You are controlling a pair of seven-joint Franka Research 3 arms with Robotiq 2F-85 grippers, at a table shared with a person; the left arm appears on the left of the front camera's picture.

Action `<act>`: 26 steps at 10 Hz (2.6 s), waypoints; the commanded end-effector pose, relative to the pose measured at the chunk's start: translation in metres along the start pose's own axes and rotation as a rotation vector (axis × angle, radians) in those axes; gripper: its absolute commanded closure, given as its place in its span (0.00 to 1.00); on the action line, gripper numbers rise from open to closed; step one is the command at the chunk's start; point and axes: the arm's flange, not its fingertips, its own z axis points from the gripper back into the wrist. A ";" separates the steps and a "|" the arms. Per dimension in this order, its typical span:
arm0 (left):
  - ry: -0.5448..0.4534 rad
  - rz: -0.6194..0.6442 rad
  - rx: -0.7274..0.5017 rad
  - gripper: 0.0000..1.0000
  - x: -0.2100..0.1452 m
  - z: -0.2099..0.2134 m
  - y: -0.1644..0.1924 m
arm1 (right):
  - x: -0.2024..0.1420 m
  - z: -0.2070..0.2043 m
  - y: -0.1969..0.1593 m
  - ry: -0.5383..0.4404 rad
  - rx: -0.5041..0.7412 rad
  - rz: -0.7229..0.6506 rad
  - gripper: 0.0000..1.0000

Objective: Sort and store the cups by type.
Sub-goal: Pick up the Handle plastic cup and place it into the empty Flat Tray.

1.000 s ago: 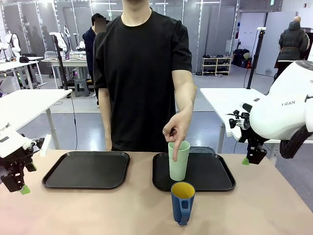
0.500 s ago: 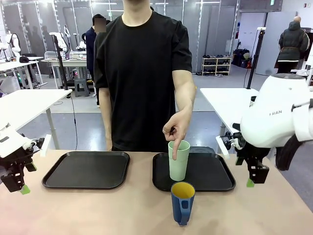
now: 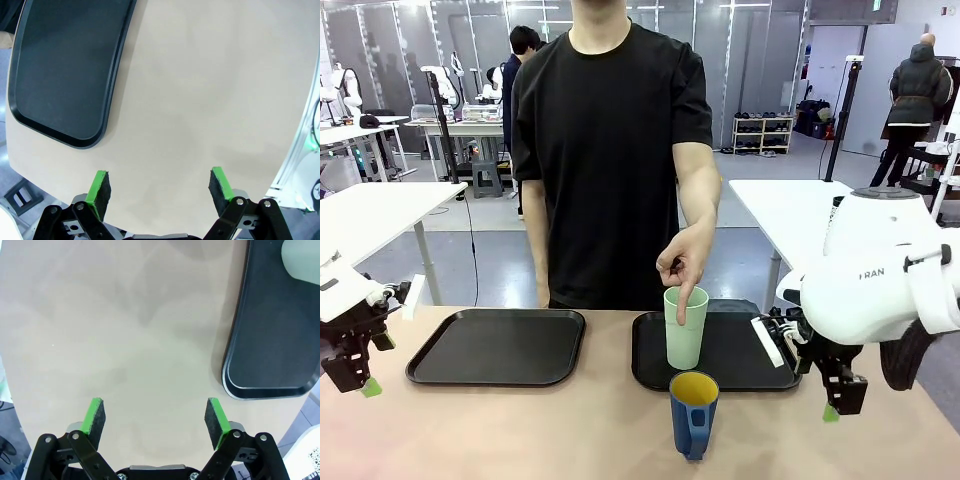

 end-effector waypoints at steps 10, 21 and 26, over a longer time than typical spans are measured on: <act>0.019 0.007 0.012 0.00 0.001 0.001 0.000 | 0.013 -0.050 0.020 -0.286 -0.017 -0.005 0.00; 0.019 0.007 0.012 0.00 0.001 0.001 0.000 | -0.036 -0.108 0.021 -0.992 -0.026 0.031 0.00; 0.019 0.007 0.012 0.00 0.001 0.001 0.000 | -0.049 -0.134 0.015 -1.248 -0.044 0.003 0.00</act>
